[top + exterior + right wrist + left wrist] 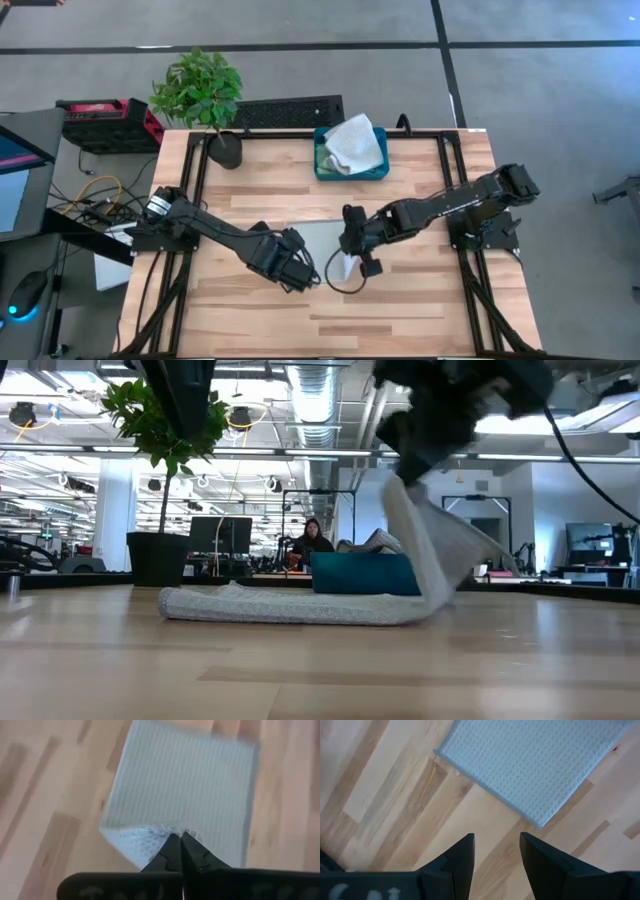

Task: Fold microfiber towels
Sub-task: Fold the gray towel

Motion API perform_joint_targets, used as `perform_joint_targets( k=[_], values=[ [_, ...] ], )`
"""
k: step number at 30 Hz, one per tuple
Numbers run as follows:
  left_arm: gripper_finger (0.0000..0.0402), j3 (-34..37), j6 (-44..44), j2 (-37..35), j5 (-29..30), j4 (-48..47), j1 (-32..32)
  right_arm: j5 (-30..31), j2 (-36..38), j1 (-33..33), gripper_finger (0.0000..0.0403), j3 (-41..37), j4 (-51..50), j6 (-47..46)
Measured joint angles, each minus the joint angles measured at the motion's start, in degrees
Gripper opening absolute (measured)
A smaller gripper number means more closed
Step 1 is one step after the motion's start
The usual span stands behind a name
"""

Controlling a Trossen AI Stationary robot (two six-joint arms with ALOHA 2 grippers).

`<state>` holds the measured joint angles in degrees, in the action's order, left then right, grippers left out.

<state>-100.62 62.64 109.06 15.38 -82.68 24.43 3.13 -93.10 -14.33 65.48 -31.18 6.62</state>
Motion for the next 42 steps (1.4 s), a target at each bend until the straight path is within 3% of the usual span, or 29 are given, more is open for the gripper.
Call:
perform_joint_targets(
  k=[11, 18, 30, 42],
  values=[
    [0.0151, 0.0, 9.5, -2.5, 0.0, -2.0, 2.7, -2.0, 0.0, 2.7, 0.0002, 0.7, 16.9, 4.9],
    [0.0151, 0.0, 11.1, -3.8, 0.0, -2.0, 3.2, -1.7, -5.3, 4.0, 0.0002, 1.5, 25.7, 6.9],
    [0.0151, 0.2, 12.1, -3.8, -0.2, -2.3, 3.6, -2.3, -14.0, 3.8, 0.001, 10.7, 21.5, 11.4],
    [0.0151, 0.2, 13.2, -3.8, -0.6, -2.9, 4.5, -3.3, -16.0, 2.7, 0.0081, 11.8, 19.9, 11.9]
  ],
)
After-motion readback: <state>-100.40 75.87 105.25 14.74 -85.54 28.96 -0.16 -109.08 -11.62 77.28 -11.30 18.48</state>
